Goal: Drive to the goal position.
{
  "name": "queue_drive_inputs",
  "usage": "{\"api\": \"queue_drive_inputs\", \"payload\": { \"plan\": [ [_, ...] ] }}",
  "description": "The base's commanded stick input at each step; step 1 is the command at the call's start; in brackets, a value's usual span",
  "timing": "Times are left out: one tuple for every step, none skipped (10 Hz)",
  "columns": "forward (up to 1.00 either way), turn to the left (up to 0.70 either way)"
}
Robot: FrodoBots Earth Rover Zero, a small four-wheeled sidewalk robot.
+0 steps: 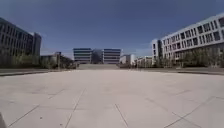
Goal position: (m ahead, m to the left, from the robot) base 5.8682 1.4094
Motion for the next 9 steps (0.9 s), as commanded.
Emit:
{"api": "queue_drive_inputs", "payload": {
  "plan": [
    [0.09, -0.05],
    [0.09, -0.05],
    [0.09, -0.05],
    [0.09, -0.05],
    [0.09, -0.05],
    [0.09, -0.05],
    [0.09, -0.05],
    [0.09, -0.05],
    [0.09, -0.05]
  ]
}}
